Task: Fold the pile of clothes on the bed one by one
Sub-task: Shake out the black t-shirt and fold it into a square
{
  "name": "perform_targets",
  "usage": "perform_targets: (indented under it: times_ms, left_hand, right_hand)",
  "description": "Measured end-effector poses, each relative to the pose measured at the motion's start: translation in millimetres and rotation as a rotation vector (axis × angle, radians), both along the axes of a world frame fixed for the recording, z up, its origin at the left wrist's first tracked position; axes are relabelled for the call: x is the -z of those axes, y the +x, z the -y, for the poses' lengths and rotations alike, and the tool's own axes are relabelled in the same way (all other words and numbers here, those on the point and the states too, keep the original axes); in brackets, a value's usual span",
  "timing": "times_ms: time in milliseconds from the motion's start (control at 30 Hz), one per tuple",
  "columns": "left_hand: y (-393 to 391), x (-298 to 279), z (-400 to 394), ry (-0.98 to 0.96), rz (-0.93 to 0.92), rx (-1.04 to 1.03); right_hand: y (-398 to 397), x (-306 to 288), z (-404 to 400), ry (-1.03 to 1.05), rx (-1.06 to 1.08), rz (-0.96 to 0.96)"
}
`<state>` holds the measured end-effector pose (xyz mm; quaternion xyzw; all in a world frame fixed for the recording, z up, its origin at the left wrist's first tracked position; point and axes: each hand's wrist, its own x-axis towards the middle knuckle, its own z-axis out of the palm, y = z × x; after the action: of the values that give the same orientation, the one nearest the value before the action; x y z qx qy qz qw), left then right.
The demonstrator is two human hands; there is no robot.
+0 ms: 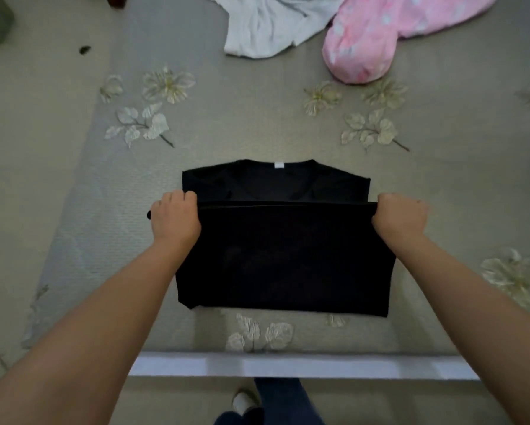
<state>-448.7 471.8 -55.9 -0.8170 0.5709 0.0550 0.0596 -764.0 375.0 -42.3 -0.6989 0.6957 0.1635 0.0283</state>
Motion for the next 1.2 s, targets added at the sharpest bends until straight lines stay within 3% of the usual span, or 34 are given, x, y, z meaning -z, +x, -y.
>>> perform_targets:
  times_ms: [400, 533, 600, 767, 867, 1067, 1200]
  left_hand:
    - [47.8, 55.7, 116.1, 0.194, 0.147, 0.015]
    - [58.4, 80.0, 143.3, 0.07, 0.07, -0.026]
    - [55.0, 88.4, 140.6, 0.002, -0.041, -0.073]
    - [36.7, 105.5, 77.0, -0.111, -0.295, -0.258]
    - [30.4, 111.4, 29.6, -0.09, -0.391, -0.466]
    - [16.3, 106.0, -27.2, -0.136, -0.557, -0.756]
    - [5.6, 95.4, -56.3, -0.121, -0.641, -0.822]
  right_hand:
    - [37.9, 52.9, 138.1, 0.09, -0.16, -0.257]
    - [50.9, 78.9, 154.8, 0.04, -0.114, -0.243]
    - [53.5, 94.5, 146.4, 0.075, -0.105, -0.235]
    - [60.9, 126.9, 79.3, 0.0, -0.086, 0.166]
    - [68.5, 136.5, 26.8, -0.036, -0.192, 0.209]
    - [112.0, 140.1, -41.1, 0.11, -0.287, 0.281]
    - [141.5, 139.3, -69.6, 0.151, -0.321, 0.313]
